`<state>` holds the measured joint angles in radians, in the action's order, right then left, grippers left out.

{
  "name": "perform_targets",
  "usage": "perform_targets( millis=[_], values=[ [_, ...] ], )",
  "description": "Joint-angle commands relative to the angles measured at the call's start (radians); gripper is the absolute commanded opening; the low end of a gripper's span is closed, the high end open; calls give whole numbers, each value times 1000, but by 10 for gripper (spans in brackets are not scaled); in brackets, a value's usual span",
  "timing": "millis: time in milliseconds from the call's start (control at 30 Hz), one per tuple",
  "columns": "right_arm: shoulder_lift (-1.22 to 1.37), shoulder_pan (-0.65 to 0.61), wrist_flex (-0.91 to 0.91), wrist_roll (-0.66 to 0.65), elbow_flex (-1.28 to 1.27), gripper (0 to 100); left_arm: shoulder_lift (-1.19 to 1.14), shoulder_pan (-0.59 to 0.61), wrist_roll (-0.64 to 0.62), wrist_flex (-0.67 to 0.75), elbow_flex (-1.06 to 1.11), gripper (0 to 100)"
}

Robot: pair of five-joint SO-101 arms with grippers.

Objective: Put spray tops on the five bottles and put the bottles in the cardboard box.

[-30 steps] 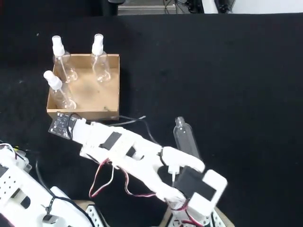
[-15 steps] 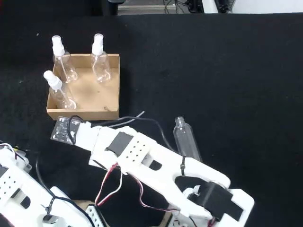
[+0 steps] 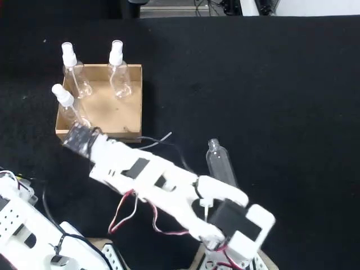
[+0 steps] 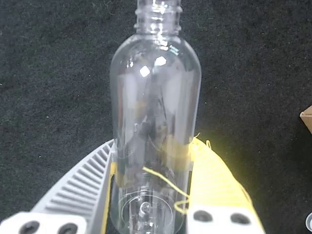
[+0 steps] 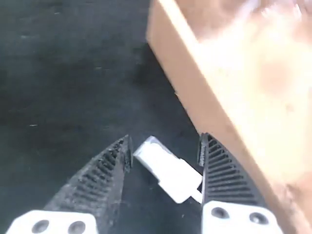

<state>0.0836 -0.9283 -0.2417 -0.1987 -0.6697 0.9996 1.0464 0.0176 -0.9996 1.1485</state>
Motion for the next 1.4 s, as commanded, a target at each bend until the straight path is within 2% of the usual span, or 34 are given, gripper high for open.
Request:
perform_targets(
  millis=[0,167,367,600,800,1000,1367],
  values=[
    [-1,14,21,-9,4,209,15,8,-3,31,-13,30],
    [-2,-23,-170,-120,18,209,12,33,-3,52,-7,30],
    [-33,-29,-370,-315,16,209,15,48,-3,54,-7,30],
    [-220,-26,-568,-333,12,206,14,47,-3,54,-7,30],
    [-274,-25,-499,-239,-4,209,14,48,-5,54,-7,30],
    [-199,-25,-356,-272,15,243,14,48,-5,54,-7,30],
    [77,-23,-413,-301,170,269,14,48,-6,54,-7,30]
  ],
)
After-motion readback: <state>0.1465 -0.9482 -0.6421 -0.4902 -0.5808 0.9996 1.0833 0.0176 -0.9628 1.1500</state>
